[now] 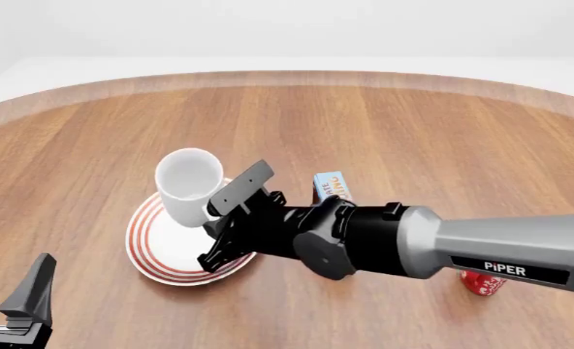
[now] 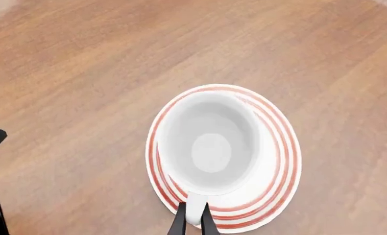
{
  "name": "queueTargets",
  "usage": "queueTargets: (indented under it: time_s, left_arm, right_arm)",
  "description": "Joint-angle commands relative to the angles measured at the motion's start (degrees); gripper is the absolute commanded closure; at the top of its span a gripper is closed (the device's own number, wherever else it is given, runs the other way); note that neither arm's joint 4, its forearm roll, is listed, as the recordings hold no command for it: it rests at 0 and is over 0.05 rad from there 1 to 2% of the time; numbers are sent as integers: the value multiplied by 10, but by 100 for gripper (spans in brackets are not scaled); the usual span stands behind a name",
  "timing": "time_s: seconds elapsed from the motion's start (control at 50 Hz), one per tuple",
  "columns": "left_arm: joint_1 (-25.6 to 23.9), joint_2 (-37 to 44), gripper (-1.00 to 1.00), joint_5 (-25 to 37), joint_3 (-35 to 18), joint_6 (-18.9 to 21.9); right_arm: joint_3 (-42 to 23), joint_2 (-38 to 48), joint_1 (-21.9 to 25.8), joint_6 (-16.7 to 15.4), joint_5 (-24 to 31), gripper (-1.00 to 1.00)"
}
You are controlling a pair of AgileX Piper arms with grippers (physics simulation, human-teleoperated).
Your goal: Pick up the white mug and put it on the plate, and put the chocolate pudding to the right of the plate.
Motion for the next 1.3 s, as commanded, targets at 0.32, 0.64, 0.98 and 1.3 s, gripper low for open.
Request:
queueTargets:
  time_s: [0.32, 0.64, 0.98, 1.3]
  left_arm:
    - [0, 0, -100, 0, 0, 0]
    - [0, 0, -100, 0, 0, 0]
    - [0, 0, -100, 0, 0, 0]
    - [0, 0, -100, 0, 0, 0]
  right_arm:
    - [-24, 45, -4, 19, 3, 100]
    - [-32, 66, -12, 28, -2, 100]
    - [-42, 88, -13, 34, -1, 100]
    - [-49, 106, -14, 40, 0, 100]
